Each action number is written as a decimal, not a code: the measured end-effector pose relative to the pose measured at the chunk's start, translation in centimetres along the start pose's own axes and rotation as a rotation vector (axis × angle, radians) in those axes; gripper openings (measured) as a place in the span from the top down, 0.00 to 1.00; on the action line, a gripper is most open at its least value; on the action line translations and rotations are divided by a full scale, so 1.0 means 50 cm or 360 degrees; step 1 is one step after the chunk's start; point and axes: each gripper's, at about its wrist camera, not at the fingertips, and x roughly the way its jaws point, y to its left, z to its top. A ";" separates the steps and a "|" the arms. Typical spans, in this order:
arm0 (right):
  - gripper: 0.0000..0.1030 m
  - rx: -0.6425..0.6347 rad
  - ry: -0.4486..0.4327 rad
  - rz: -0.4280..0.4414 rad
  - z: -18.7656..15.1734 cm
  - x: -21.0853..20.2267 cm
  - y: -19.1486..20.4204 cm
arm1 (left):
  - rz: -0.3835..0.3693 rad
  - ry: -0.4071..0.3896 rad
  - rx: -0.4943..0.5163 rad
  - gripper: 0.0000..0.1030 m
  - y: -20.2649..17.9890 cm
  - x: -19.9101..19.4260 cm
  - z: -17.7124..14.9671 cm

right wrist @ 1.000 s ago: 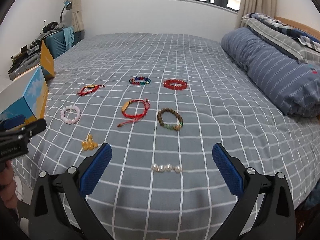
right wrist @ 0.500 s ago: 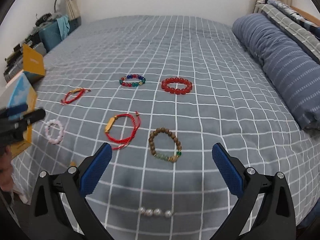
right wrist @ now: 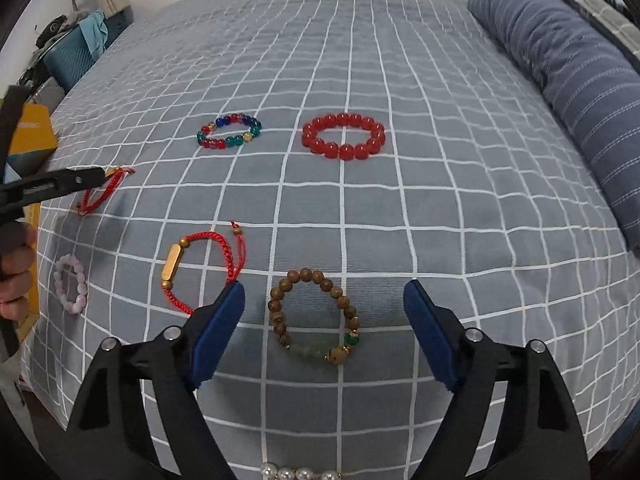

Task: Organize jewelry
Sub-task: 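Grasp the red cord bracelet with left tool while right tool grasps brown wooden bracelet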

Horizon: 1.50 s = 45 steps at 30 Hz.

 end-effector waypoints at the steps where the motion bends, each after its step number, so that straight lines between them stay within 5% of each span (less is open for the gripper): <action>1: 0.27 0.0010 0.0014 0.0001 0.001 0.005 -0.003 | 0.0002 0.0025 -0.0007 0.06 0.003 0.012 0.001; 16: 0.54 0.0078 0.0175 0.0019 -0.006 0.056 -0.023 | 0.0090 0.0081 -0.0055 0.08 0.022 0.061 0.025; 22: 0.70 0.0100 0.0214 0.0013 -0.013 0.071 -0.027 | 0.0118 0.0091 -0.0034 0.21 0.022 0.062 0.023; 25: 0.82 0.0104 0.0222 0.0024 -0.012 0.073 -0.029 | 0.0139 0.0101 0.0033 0.37 0.015 0.061 0.023; 31: 0.91 0.0096 0.0222 0.0020 -0.012 0.072 -0.033 | 0.0086 0.0131 0.0067 0.88 0.008 0.053 0.024; 45: 0.91 0.0060 0.0132 -0.0021 -0.007 0.020 -0.022 | 0.0014 0.0084 0.0078 0.90 -0.005 0.016 0.015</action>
